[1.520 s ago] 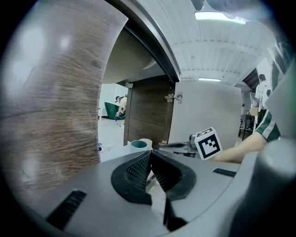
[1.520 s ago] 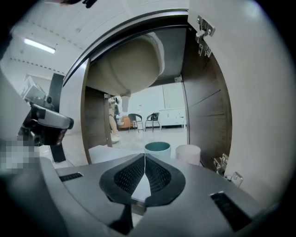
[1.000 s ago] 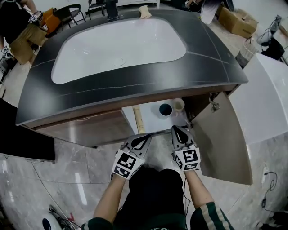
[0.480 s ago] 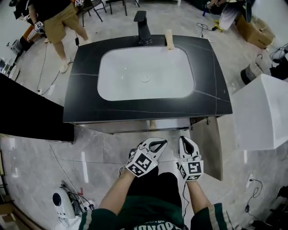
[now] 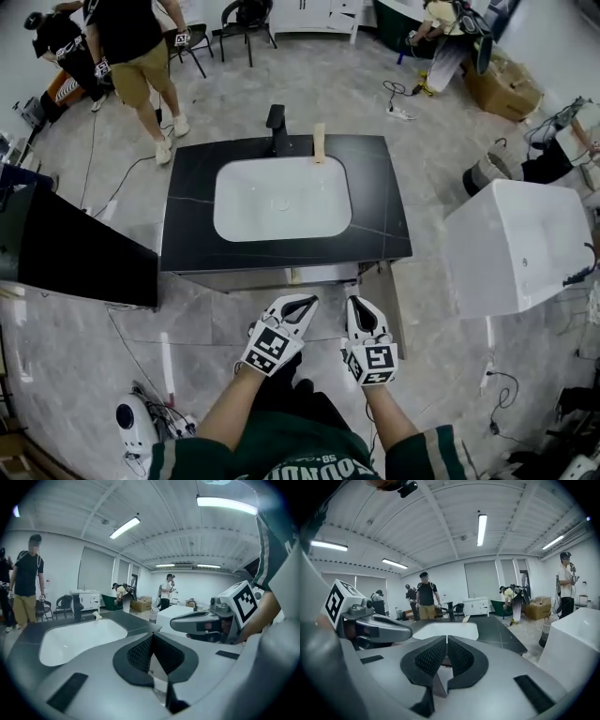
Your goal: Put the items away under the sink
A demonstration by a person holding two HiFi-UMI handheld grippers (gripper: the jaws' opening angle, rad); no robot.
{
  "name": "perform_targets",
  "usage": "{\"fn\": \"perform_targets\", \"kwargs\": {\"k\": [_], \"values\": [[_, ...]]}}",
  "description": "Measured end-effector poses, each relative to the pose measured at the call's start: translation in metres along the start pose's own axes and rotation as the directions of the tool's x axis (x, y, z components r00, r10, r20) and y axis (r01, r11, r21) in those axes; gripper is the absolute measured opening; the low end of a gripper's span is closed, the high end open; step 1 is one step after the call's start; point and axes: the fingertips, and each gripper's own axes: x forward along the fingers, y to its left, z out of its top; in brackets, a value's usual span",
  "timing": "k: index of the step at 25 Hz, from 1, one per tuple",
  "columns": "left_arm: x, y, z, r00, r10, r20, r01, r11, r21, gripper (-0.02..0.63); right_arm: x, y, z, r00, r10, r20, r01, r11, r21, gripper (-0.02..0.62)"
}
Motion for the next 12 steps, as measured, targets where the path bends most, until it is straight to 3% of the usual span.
{"fn": "perform_targets", "kwargs": {"k": [5, 12], "values": [[-0.015, 0.004, 0.044, 0.999, 0.028, 0.018, -0.028, 1.0, -0.008, 0.009, 0.0, 0.008, 0.053, 1.0, 0.027, 0.014, -0.027, 0.999, -0.018, 0.043], [-0.021, 0.061, 0.072, 0.995, 0.09, 0.045, -0.087, 0.995, -0.058, 0.009, 0.051, 0.012, 0.108, 0.999, 0.047, -0.01, -0.047, 0.998, -0.043, 0.044]]}}
